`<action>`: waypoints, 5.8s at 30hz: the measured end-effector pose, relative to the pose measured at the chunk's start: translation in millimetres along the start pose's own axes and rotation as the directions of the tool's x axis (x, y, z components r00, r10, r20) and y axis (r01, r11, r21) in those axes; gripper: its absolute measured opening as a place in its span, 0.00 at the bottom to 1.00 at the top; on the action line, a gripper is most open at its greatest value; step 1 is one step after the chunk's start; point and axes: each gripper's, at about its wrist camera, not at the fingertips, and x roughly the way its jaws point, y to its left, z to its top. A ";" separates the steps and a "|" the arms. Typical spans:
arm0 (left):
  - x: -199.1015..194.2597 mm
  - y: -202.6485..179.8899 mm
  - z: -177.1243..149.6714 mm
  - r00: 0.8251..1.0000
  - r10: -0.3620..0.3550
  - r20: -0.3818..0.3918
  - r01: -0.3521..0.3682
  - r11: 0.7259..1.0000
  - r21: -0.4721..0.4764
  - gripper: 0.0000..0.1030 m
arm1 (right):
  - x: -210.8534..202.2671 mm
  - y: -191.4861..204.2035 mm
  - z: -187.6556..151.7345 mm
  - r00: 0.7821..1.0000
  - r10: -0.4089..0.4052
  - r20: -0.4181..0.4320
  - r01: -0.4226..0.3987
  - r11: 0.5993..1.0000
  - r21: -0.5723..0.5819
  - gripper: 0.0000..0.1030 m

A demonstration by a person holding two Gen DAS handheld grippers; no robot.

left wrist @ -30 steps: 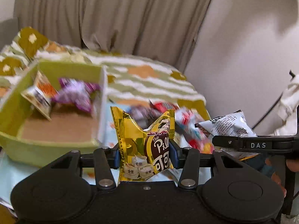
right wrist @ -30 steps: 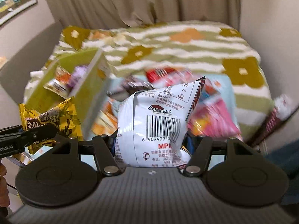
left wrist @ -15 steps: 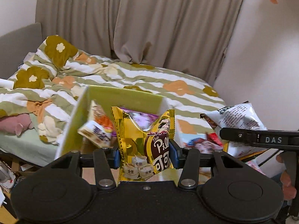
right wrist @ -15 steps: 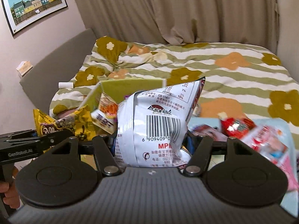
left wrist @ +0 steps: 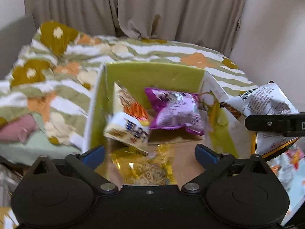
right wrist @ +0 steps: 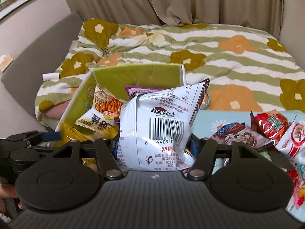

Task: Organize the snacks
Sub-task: 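Carry both bags over the box and open both tools to release them, then grasp a white printed bag with left tool while right tool grasps pink bag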

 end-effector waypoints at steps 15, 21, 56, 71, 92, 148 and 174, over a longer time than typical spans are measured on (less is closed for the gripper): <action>-32.8 -6.6 -7.9 0.991 0.124 0.048 -0.123 0.992 -0.007 1.00 | 19.3 9.0 5.9 0.997 0.078 -0.025 -0.078 0.997 0.002 0.77; -33.5 -4.1 -9.3 0.987 0.153 0.052 -0.151 0.988 -0.041 0.99 | 42.5 13.7 13.0 0.990 0.124 -0.066 -0.125 0.992 -0.002 0.77; -115.7 -23.4 -14.4 0.973 0.137 0.186 -0.129 0.990 -0.056 0.99 | -63.5 24.9 -15.9 0.986 0.094 0.139 -0.085 0.994 -0.067 1.00; -118.2 -104.6 -16.8 0.974 -0.029 0.227 0.010 0.996 0.087 1.00 | -145.7 -58.1 -55.5 0.971 0.045 0.235 -0.059 0.997 0.052 1.00; -42.6 -325.8 -42.2 0.984 -0.148 0.096 0.118 0.957 0.264 0.99 | -176.1 -287.4 -94.4 0.983 -0.118 0.141 0.122 0.992 -0.016 1.00; 114.5 -372.4 -102.3 0.961 -0.086 -0.262 0.177 0.920 0.348 0.62 | 0.4 -337.0 -118.5 0.984 -0.083 -0.159 0.051 0.979 -0.196 1.00; -10.2 -360.6 -100.5 0.998 -0.040 -0.056 0.052 0.975 0.216 0.62 | -101.7 -321.8 -129.5 0.994 0.045 -0.096 -0.057 0.990 -0.127 0.85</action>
